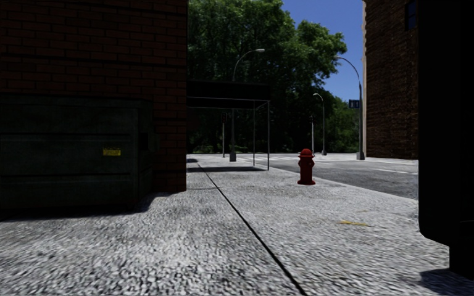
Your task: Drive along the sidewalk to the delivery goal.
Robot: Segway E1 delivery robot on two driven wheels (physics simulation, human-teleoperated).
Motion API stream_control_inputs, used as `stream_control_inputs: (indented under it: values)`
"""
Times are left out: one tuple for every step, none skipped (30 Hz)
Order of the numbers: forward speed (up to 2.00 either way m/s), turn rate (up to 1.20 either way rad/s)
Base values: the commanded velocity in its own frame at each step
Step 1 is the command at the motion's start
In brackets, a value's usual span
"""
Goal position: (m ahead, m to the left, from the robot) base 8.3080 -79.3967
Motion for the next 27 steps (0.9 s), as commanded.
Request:
stream_control_inputs:
  values:
    - [1.8,0.19]
    - [1.8,0.19]
    - [1.8,0.19]
    - [1.8,0.18]
    - [1.84,0.04]
    - [1.84,0.04]
    - [1.9,0.0]
    - [1.94,0.0]
    - [1.95,0.0]
    - [1.95,0.0]
    - [1.95,0.0]
    - [1.95,0.0]
    - [1.95,0.0]
    - [1.95,0.0]
    - [1.96,0.0]
    - [1.96,0.0]
    - [1.96,0.0]
    - [1.96,0.0]
    - [1.96,0.0]
    - [1.96,0.0]
    - [1.96,0.0]
    - [1.96,0.0]
    - [1.96,0.0]
    - [1.96,0.02]
    - [1.96,0.02]
    - [1.96,0.13]
    - [1.96,0.16]
